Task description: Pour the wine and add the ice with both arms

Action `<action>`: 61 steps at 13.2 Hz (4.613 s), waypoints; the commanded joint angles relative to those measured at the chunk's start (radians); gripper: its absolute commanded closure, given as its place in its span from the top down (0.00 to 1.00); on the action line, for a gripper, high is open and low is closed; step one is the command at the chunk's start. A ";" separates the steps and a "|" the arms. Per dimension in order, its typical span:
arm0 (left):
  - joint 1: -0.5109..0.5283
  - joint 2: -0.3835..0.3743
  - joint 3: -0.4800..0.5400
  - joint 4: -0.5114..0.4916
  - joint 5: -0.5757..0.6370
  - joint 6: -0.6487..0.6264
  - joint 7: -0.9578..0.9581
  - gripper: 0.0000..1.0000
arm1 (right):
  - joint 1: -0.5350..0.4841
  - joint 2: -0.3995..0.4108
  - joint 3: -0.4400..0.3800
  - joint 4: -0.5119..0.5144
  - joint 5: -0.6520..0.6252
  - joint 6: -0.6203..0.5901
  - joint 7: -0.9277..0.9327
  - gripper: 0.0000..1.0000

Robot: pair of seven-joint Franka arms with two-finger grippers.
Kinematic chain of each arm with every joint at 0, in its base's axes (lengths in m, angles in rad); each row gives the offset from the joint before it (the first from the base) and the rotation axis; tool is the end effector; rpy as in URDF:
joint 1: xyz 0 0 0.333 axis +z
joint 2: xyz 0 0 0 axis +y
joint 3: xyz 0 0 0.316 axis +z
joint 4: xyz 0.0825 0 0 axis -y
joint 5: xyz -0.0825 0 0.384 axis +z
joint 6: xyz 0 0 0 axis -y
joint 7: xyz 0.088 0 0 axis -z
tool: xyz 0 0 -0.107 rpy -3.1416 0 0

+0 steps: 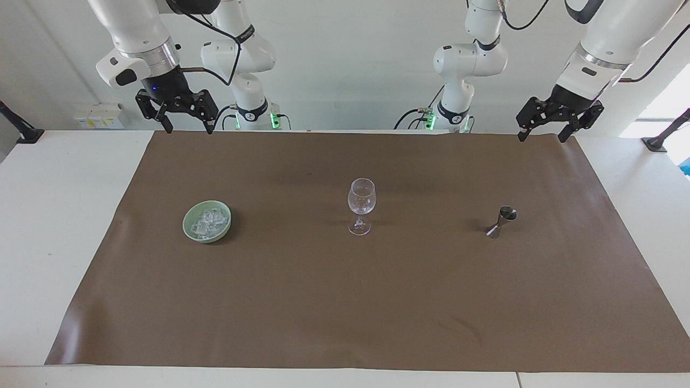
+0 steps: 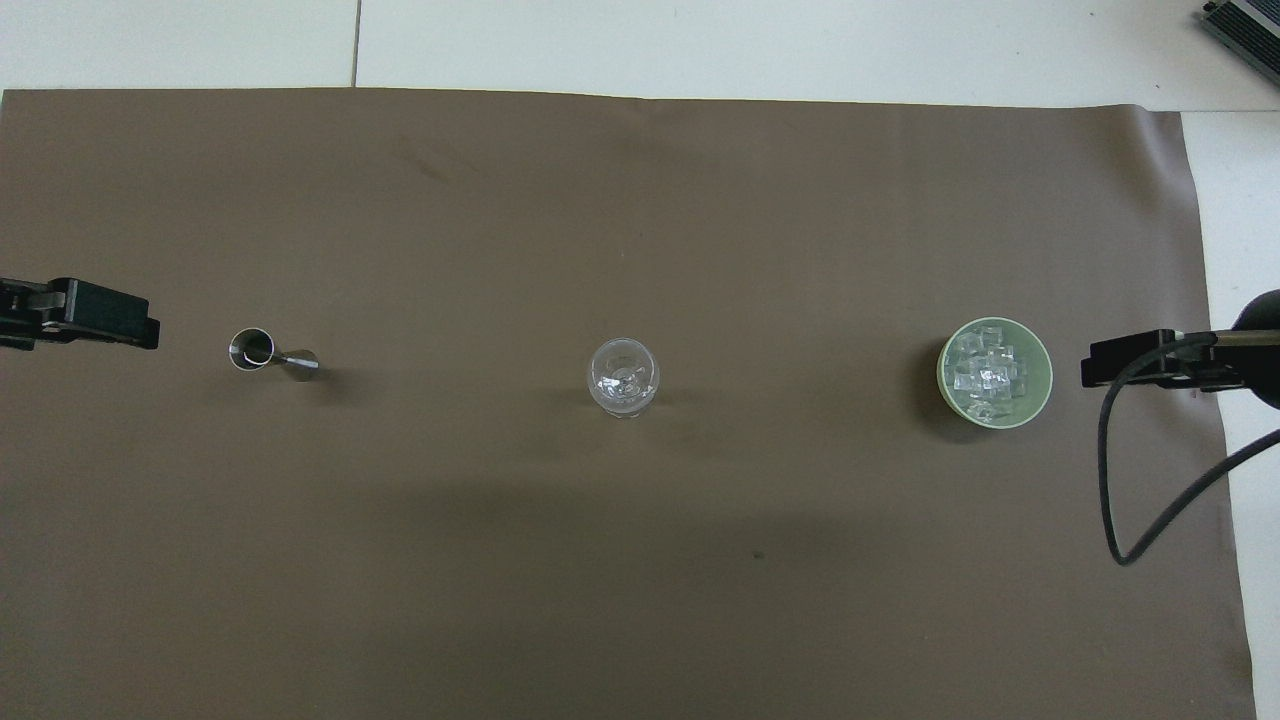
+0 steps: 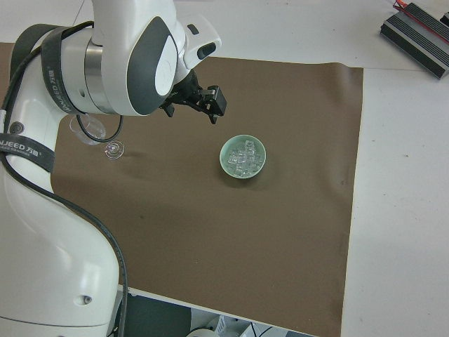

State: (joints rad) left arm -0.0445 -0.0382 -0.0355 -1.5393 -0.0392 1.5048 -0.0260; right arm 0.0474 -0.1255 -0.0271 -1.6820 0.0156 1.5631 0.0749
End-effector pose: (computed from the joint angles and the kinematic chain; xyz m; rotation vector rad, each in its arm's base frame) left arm 0.5340 -0.0477 0.6544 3.1024 -0.0879 0.0026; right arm 0.5137 0.0112 0.6384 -3.1212 0.0846 -0.0088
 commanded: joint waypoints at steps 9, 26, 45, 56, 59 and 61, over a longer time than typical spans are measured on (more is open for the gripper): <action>0.002 0.052 0.002 0.068 -0.019 -0.018 0.004 1.00 | -0.001 -0.023 0.001 -0.021 -0.005 -0.011 -0.014 1.00; -0.028 0.380 0.222 0.374 -0.275 -0.166 -0.234 1.00 | -0.001 -0.023 0.001 -0.021 -0.005 -0.011 -0.014 1.00; -0.014 0.412 0.480 0.107 -0.724 -0.129 -0.752 1.00 | -0.001 -0.023 0.001 -0.021 -0.005 -0.011 -0.014 1.00; 0.009 0.406 0.509 -0.080 -0.876 -0.055 -0.878 1.00 | -0.001 -0.023 0.001 -0.021 -0.005 -0.011 -0.014 1.00; 0.014 0.408 0.509 -0.126 -0.893 -0.023 -0.876 1.00 | -0.001 -0.023 0.001 -0.021 -0.005 -0.011 -0.014 1.00; 0.014 0.409 0.511 -0.163 -0.916 -0.002 -0.876 1.00 | -0.001 -0.023 0.001 -0.021 -0.005 -0.011 -0.014 1.00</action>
State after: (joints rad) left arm -0.0310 0.3862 0.4731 -1.6518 -0.9264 1.4699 -0.8884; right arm 0.0474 -0.1257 -0.0271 -1.6820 0.0156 1.5631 0.0749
